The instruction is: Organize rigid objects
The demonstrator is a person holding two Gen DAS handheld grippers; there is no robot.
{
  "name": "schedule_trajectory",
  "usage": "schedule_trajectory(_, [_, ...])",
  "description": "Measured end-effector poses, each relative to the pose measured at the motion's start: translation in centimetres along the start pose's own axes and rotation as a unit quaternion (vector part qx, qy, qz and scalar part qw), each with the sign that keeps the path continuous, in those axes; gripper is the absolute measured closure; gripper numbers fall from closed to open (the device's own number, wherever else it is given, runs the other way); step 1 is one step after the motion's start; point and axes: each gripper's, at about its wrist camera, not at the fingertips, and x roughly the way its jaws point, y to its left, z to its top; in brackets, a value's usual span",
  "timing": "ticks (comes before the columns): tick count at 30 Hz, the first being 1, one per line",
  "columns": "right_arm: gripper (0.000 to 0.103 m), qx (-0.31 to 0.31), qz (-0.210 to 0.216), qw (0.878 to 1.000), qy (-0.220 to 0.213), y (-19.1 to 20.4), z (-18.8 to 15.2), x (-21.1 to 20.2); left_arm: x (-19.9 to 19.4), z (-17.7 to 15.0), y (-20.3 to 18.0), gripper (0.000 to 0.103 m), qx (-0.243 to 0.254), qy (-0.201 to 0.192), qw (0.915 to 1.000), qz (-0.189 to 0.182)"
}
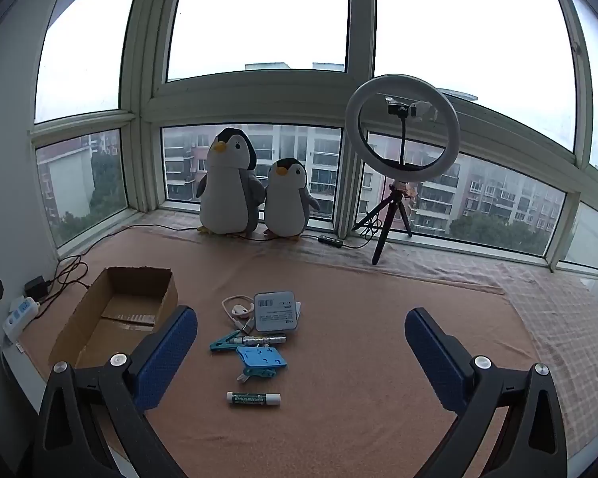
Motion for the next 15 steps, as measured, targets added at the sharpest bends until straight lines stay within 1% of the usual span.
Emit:
schedule_trajectory(9, [0.000,-0.004,-0.005,1.000,0.004,0.17,-0.25,0.21,-0.47,-0.30,0.10,0.001,-0.006,0.003,1.0000,-0.005])
schedule_trajectory(12, [0.000,-0.003,-0.004,1.000,0.004,0.51,-0.85,0.25,-0.41,0.07,0.00,0.001,-0.005,0.008,0.9999,-0.005])
schedule_trajectory(14, [0.000,-0.004,-0.004,1.000,0.005,0.45,-0.65,0.25,-0.65,0.08,-0.05,0.001,-0.004,0.008,0.9999,-0.005])
schedule_trajectory(15, [0.000,-0.004,-0.005,1.000,0.004,0.43,-0.74,0.17,0.16,-0.16,0.02,0.001,-0.005,0.010,0.9999,-0.004])
